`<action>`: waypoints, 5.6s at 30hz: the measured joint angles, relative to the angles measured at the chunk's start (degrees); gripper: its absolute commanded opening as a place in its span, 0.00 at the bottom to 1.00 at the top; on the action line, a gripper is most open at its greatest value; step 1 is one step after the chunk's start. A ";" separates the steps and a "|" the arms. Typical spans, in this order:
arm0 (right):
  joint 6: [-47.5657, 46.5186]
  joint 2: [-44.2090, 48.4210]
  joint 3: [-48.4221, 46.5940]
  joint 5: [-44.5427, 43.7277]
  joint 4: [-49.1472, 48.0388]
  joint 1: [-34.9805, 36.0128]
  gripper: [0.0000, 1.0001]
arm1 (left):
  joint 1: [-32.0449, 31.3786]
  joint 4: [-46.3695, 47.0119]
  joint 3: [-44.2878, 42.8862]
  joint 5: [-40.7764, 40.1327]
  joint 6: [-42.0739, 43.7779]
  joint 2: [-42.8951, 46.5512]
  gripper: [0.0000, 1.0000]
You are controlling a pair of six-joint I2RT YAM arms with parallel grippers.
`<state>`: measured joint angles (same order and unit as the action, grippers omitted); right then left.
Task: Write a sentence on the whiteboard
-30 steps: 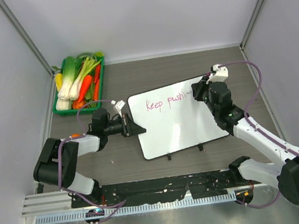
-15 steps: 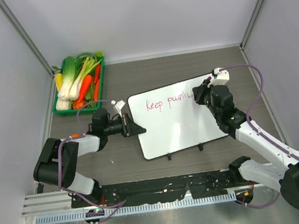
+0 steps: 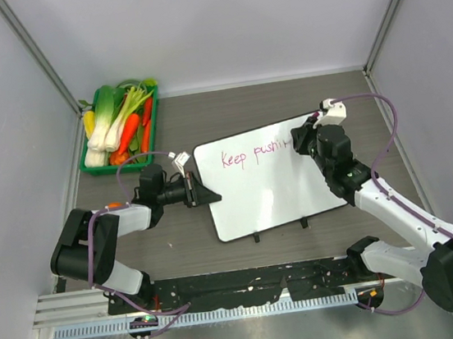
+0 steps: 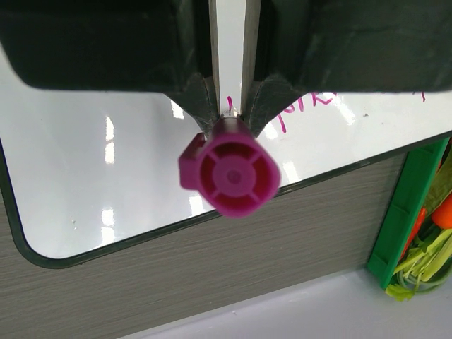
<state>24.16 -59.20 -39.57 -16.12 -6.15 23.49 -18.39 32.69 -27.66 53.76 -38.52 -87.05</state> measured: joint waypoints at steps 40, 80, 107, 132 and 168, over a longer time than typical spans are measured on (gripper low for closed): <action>0.02 1.97 1.22 0.20 1.18 -1.27 0.01 | -0.09 0.00 0.00 0.00 0.02 0.00 0.00; -0.26 -0.39 -1.33 -0.68 0.15 -2.25 0.01 | -0.20 -0.02 0.00 0.00 0.11 0.00 0.00; -0.28 -0.28 -1.46 -1.42 1.18 -2.25 0.01 | -0.24 -0.04 0.00 -0.07 0.11 0.00 0.00; -0.31 2.60 1.25 -1.49 2.03 -2.34 0.00 | -0.26 -0.07 0.00 -0.04 0.13 0.00 0.00; 3.93 14.25 4.04 5.14 2.51 -2.40 0.01 | -0.37 -0.22 -0.09 -0.07 0.22 0.00 0.00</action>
<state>28.10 -44.95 -35.53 -10.98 -3.64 21.08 -18.76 32.47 -27.75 53.69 -38.30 -87.05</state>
